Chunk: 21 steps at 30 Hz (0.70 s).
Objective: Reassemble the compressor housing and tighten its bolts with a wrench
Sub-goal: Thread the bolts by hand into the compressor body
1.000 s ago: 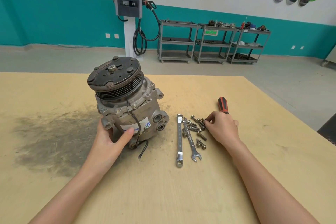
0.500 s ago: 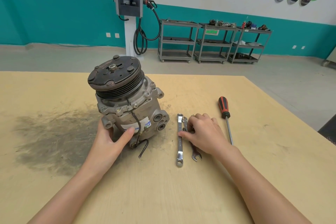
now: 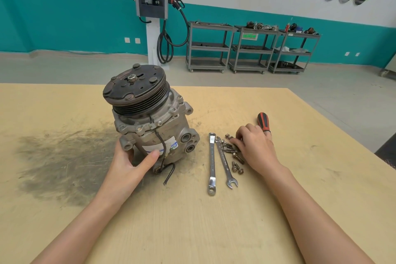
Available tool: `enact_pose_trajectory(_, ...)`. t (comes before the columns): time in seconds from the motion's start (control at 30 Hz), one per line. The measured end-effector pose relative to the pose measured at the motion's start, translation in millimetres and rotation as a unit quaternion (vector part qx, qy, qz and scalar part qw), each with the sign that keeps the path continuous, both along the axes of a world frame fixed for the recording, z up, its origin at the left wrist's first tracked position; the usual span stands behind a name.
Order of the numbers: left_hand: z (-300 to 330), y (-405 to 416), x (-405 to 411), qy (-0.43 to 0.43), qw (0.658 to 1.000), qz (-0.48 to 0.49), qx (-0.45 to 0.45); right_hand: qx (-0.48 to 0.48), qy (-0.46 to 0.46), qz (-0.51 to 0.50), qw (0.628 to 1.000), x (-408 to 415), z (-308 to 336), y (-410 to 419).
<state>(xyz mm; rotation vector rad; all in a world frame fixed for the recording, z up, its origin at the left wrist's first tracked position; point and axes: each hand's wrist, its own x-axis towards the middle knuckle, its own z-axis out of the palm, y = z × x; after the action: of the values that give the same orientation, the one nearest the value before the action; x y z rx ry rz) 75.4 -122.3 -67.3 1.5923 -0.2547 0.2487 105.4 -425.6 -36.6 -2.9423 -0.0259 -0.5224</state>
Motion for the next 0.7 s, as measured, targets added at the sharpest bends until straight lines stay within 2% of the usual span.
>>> enact_pose_trajectory(0.13,0.3,0.6,-0.2,0.007,1.000,0.000,-0.002,-0.016,0.009,-0.001,1.000,-0.5,-2.8,-11.2)
enact_pose_trajectory(0.43,2.9,-0.7,-3.3,0.002,1.000,-0.012,-0.013,0.023,0.027,0.057,0.998,-2.1,-3.7,-9.2)
enact_pose_trajectory(0.7,1.9,1.2,-2.7,0.001,1.000,-0.013,-0.012,0.008,0.042,0.031,0.999,6.6,-7.2,8.0)
